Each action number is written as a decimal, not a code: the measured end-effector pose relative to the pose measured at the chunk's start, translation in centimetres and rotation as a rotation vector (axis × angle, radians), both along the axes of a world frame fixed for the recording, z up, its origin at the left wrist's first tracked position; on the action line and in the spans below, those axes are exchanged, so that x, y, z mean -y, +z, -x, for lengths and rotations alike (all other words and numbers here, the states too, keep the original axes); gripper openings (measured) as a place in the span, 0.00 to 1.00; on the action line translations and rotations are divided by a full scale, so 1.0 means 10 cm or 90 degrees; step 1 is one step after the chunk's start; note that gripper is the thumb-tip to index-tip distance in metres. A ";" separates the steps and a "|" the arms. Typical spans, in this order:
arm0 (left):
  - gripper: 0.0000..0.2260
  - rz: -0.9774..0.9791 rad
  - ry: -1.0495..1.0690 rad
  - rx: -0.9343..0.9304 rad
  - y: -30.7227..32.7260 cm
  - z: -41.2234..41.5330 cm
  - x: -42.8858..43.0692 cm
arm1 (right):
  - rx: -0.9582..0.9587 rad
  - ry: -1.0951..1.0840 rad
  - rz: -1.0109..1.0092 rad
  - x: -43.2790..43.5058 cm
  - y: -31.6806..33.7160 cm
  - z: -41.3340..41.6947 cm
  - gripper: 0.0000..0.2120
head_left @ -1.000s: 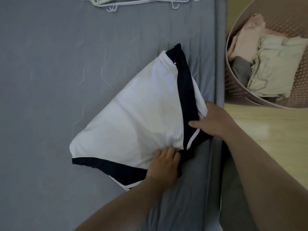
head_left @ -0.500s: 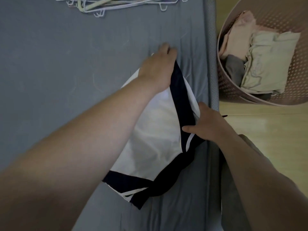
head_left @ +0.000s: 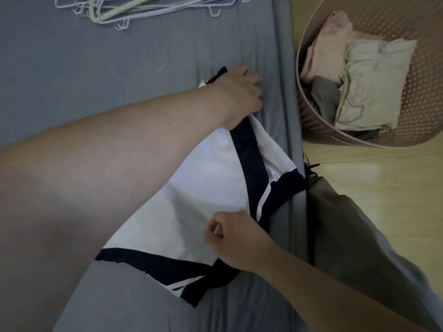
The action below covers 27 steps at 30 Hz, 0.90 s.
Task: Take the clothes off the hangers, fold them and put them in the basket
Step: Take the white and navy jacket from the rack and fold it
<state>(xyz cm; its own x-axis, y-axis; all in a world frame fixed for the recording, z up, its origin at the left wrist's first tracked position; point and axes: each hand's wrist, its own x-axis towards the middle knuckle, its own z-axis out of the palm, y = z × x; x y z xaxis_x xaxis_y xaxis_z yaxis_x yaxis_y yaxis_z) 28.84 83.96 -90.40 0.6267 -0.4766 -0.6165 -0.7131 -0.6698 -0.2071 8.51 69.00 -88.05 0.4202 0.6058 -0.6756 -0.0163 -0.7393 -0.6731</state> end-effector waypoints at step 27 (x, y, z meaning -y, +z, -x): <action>0.17 0.338 0.334 0.427 0.29 2.88 -1.02 | 0.462 0.328 0.358 -0.43 0.63 0.22 0.46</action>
